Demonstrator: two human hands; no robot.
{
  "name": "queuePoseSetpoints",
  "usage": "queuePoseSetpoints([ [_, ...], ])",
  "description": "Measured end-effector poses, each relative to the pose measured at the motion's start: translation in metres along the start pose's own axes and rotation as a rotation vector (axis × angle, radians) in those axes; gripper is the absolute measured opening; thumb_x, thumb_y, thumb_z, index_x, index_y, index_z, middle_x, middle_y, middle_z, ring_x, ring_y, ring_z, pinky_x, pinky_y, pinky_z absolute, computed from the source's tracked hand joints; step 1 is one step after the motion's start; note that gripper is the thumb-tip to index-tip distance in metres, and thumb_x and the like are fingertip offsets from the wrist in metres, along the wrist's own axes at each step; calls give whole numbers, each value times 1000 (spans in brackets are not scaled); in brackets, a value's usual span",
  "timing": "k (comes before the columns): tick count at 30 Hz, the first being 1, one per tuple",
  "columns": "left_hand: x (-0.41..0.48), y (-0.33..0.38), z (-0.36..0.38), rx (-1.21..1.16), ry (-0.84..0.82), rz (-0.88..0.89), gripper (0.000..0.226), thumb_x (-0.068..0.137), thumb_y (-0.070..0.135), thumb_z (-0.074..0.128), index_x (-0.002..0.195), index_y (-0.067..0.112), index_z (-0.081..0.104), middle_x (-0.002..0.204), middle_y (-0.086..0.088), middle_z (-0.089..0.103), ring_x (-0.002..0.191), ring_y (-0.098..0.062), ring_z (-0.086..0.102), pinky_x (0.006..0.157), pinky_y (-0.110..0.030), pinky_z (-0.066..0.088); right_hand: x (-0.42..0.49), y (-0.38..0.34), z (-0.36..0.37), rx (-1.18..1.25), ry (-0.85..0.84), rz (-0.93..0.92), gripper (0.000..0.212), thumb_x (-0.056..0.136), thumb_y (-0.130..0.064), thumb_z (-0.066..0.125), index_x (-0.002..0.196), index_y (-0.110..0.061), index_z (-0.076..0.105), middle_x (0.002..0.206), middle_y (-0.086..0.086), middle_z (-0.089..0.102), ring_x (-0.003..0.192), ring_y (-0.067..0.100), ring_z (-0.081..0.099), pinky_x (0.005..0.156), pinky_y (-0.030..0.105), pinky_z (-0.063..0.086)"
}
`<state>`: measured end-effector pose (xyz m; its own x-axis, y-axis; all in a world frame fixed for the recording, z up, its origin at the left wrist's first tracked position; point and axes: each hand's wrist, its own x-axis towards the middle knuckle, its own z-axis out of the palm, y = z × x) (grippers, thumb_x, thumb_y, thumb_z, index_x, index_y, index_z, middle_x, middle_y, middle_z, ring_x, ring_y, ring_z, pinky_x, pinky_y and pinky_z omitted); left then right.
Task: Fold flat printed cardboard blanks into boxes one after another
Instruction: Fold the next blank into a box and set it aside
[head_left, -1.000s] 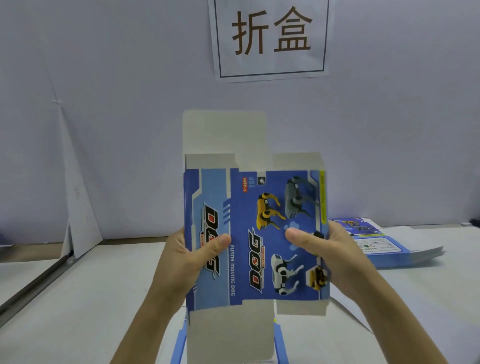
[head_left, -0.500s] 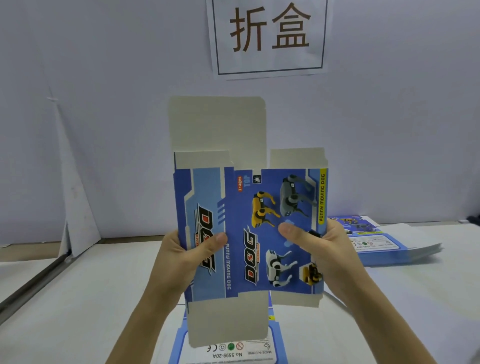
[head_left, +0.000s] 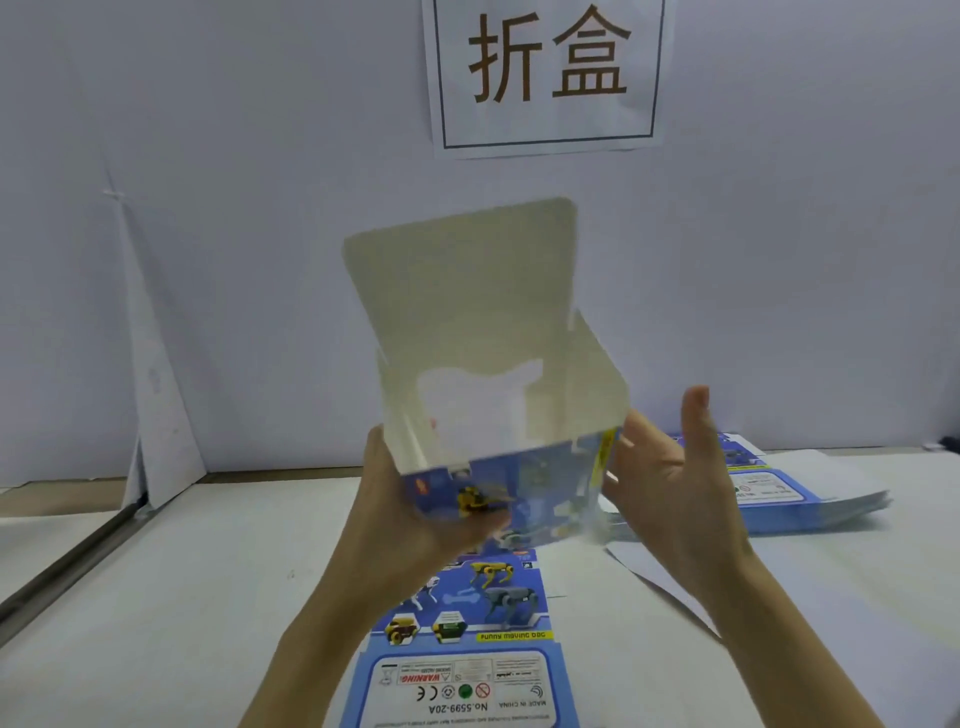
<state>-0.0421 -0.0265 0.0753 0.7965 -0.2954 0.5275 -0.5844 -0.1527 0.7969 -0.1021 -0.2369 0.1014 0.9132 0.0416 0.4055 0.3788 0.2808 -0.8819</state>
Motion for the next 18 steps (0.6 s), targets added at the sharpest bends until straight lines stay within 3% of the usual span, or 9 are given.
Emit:
queuePoseSetpoints([
  [2, -3, 2, 1, 6, 0, 68, 87, 47, 44, 81, 125, 16, 53, 115, -12, 60, 107, -16, 63, 80, -19, 52, 1, 1, -3, 39, 17, 60, 72, 78, -73, 24, 123, -34, 64, 128, -2, 63, 114, 10, 61, 89, 32, 43],
  [4, -5, 8, 4, 69, 22, 176, 87, 52, 43, 80, 129, 31, 40, 123, 0, 51, 113, -7, 56, 86, -14, 47, 3, 4, -6, 64, 26, 101, 60, 80, -64, 35, 122, -31, 62, 117, -4, 69, 101, 10, 65, 82, 29, 48],
  [6, -7, 12, 6, 129, 8, 265, 90, 56, 40, 84, 129, 30, 34, 122, 5, 46, 110, -5, 53, 83, -11, 47, 3, 5, -6, 106, 11, 131, 53, 79, -64, 46, 113, -29, 68, 100, -4, 72, 87, 12, 64, 80, 29, 50],
  [8, -8, 14, 7, 151, -28, 314, 91, 58, 31, 90, 127, 28, 30, 119, 13, 45, 106, -2, 54, 76, -7, 47, 3, 4, -7, 193, -11, 175, 61, 64, -75, 64, 106, -30, 73, 103, -3, 71, 93, 16, 57, 91, 35, 41],
  [11, -8, 17, 6, 179, -18, 397, 86, 60, 22, 88, 122, 25, 28, 117, 12, 43, 105, 5, 52, 73, -2, 44, 3, 3, -9, 278, -51, 200, 69, 48, -70, 80, 104, -32, 74, 116, -1, 69, 106, 19, 59, 93, 41, 40],
  [15, -8, 22, 7, 203, 30, 443, 85, 58, 18, 84, 118, 28, 24, 113, 7, 44, 99, 9, 53, 70, 0, 43, 1, 1, -9, 307, -81, 195, 65, 55, -59, 82, 109, -25, 72, 116, 4, 67, 106, 24, 58, 93, 43, 40],
  [18, -9, 26, 7, 239, 29, 459, 84, 59, 23, 82, 117, 34, 23, 111, 0, 47, 98, 7, 53, 69, 0, 43, -4, -5, -11, 315, -219, 187, 49, 68, -51, 74, 108, -21, 73, 108, 2, 71, 99, 21, 67, 85, 40, 53],
])
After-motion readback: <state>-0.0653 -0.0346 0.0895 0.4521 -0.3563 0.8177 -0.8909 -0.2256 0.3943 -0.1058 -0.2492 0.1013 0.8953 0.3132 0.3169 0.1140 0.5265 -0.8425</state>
